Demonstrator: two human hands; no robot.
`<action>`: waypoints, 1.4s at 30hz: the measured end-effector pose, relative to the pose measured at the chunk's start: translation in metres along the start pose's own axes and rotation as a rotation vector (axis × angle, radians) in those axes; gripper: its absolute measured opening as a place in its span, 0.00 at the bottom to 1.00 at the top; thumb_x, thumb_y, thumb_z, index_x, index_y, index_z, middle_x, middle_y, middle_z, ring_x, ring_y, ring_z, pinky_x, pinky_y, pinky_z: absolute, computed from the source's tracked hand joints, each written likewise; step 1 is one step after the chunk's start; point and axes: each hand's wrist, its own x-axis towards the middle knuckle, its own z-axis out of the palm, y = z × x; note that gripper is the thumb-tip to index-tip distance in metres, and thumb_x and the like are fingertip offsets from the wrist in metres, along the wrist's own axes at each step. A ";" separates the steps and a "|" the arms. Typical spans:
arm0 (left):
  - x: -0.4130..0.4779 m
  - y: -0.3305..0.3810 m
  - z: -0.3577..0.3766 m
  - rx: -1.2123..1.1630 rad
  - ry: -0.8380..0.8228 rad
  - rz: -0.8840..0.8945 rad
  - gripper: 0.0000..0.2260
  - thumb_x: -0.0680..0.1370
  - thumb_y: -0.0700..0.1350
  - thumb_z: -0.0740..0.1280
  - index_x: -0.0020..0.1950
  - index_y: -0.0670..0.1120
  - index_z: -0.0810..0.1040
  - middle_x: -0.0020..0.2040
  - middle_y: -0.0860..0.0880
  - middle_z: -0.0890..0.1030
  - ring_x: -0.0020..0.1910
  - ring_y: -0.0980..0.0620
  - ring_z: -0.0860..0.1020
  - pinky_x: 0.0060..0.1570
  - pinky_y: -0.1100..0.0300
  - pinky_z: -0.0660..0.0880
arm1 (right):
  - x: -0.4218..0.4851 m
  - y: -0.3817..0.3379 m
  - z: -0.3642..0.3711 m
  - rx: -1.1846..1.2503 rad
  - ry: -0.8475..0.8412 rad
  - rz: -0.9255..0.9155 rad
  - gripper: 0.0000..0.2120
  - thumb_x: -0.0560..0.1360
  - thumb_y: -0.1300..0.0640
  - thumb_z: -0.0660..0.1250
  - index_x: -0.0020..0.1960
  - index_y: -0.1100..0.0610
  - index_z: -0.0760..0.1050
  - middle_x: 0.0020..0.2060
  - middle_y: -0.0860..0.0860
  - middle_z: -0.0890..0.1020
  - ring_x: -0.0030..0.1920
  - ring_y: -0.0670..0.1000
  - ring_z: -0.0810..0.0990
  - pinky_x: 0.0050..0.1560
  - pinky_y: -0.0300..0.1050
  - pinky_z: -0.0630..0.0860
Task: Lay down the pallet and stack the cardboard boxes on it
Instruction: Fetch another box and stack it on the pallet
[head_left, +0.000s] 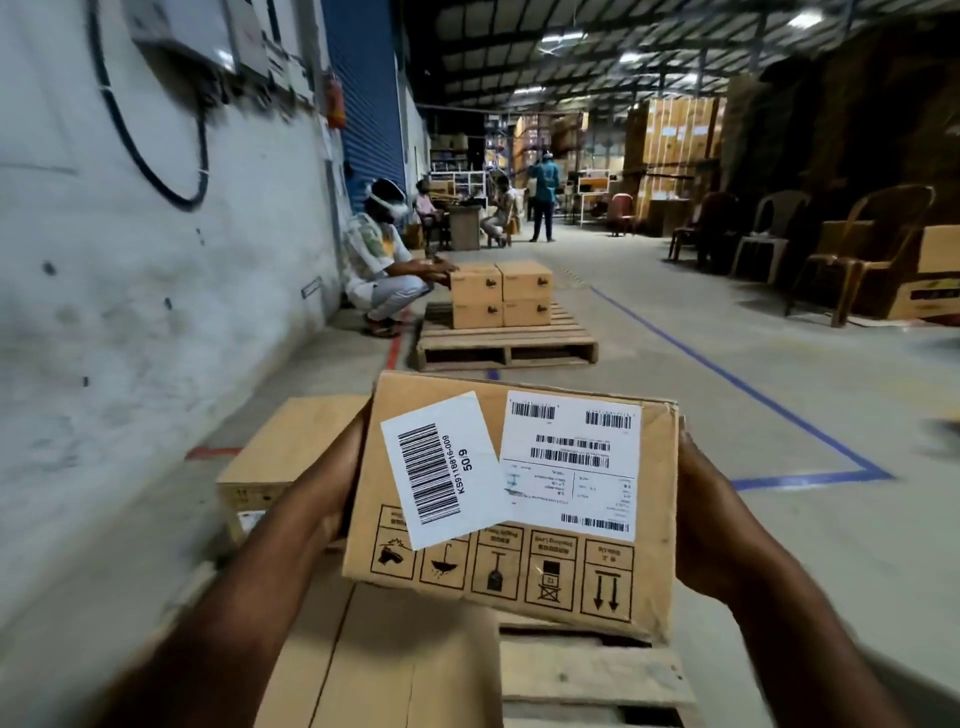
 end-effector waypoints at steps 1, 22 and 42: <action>0.012 0.008 -0.003 0.018 -0.014 -0.006 0.26 0.79 0.63 0.57 0.35 0.49 0.85 0.37 0.45 0.85 0.30 0.49 0.81 0.33 0.59 0.75 | 0.014 0.000 0.000 0.030 -0.004 -0.007 0.31 0.82 0.34 0.44 0.69 0.47 0.77 0.66 0.60 0.80 0.65 0.66 0.79 0.70 0.75 0.64; 0.264 -0.067 -0.100 0.392 0.253 -0.051 0.14 0.71 0.44 0.66 0.51 0.37 0.80 0.42 0.39 0.78 0.42 0.47 0.75 0.44 0.55 0.69 | 0.328 0.101 -0.032 -0.049 0.235 0.175 0.16 0.82 0.56 0.57 0.66 0.55 0.75 0.43 0.53 0.87 0.44 0.57 0.85 0.47 0.51 0.78; 0.259 -0.122 -0.133 1.223 -0.152 0.058 0.45 0.72 0.65 0.70 0.81 0.49 0.54 0.82 0.53 0.49 0.80 0.54 0.50 0.77 0.57 0.48 | 0.362 0.163 -0.030 -0.450 0.290 0.134 0.16 0.83 0.62 0.56 0.69 0.56 0.74 0.59 0.57 0.81 0.54 0.55 0.81 0.51 0.45 0.79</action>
